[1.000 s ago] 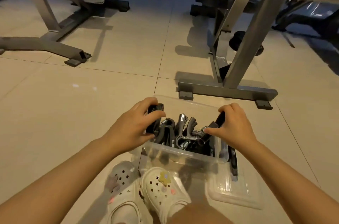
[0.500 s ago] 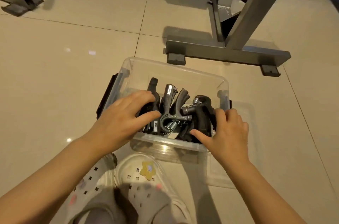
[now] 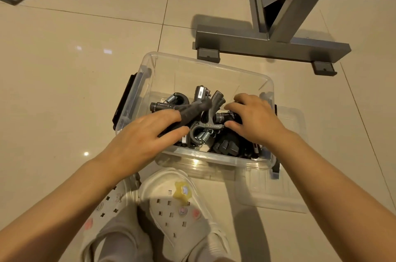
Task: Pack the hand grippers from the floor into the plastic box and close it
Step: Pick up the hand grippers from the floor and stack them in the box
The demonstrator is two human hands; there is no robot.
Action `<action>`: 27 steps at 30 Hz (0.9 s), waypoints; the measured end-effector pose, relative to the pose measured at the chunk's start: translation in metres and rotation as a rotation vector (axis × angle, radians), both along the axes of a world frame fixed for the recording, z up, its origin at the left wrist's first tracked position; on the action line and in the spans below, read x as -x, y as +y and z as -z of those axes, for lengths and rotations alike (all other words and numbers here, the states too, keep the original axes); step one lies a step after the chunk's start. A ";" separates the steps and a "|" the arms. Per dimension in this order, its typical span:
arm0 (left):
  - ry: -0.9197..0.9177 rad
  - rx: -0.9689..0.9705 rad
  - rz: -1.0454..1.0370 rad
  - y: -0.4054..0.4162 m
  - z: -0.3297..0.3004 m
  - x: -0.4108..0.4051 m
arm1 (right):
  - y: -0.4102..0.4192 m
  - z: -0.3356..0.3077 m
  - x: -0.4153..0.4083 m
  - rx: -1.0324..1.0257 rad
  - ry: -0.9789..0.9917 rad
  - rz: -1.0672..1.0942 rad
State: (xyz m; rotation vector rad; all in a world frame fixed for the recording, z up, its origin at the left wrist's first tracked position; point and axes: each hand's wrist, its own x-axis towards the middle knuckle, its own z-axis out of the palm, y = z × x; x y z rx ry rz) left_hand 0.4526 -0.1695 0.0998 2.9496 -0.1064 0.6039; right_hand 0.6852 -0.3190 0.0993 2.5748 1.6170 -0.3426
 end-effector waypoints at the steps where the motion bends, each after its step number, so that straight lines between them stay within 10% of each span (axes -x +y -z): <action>1: 0.007 0.002 -0.002 0.000 0.002 0.002 | 0.005 0.004 -0.003 0.034 0.010 -0.009; 11: 0.100 0.129 -0.113 0.007 0.009 0.008 | 0.003 0.016 -0.008 -0.066 -0.063 0.055; 18: 0.127 0.634 -0.397 -0.005 -0.007 -0.001 | -0.026 0.026 0.012 -0.327 -0.070 0.098; 27: 0.403 0.671 -0.572 -0.022 -0.006 -0.033 | -0.057 0.027 0.030 -0.472 0.103 0.274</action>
